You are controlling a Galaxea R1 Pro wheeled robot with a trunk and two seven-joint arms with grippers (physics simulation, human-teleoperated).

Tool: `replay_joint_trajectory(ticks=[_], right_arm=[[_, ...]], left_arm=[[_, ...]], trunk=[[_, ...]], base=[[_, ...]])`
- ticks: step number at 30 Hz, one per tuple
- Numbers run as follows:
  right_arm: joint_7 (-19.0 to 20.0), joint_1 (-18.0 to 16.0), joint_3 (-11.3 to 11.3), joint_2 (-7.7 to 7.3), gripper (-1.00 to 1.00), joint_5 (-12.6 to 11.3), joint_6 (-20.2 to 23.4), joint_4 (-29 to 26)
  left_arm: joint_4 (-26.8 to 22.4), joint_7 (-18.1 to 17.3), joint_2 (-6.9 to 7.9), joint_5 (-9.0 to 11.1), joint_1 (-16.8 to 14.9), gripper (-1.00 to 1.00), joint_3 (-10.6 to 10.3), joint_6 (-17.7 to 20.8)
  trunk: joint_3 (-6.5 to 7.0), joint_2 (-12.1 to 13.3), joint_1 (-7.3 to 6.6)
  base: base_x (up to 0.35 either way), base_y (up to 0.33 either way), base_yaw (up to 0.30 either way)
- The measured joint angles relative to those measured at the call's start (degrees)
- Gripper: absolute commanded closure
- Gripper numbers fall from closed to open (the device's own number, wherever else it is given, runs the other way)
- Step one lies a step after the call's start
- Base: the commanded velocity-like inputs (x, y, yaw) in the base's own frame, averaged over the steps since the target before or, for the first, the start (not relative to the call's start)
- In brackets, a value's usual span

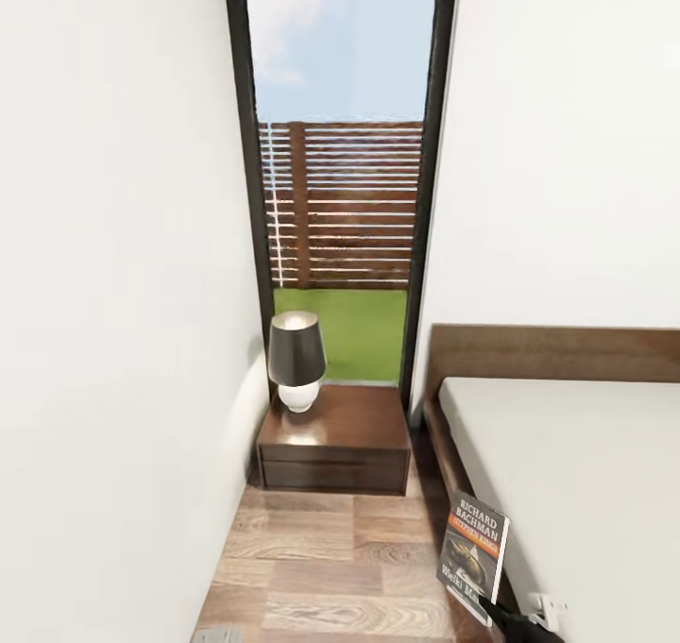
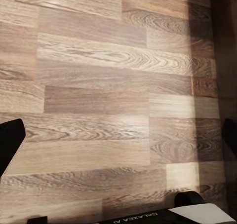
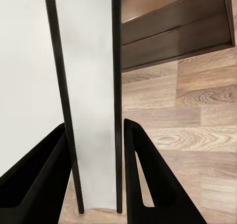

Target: In the bedroom, move the book from the bed onto either nightstand, and place the two sandals side by side next to the bed.

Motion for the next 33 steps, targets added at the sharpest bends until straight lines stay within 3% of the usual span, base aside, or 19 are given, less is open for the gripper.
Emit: replay_joint_trajectory(ticks=[33], right_arm=[[0.03, 0.0, -0.04, 0.0, 1.0, 0.0, 0.0, 0.0]], left_arm=[[0.02, 0.0, -0.02, -0.01, 0.0, -1.0, 0.0, 0.0]], trunk=[[0.0, 0.0, 0.01]], base=[[0.275, 0.0, 0.0]])
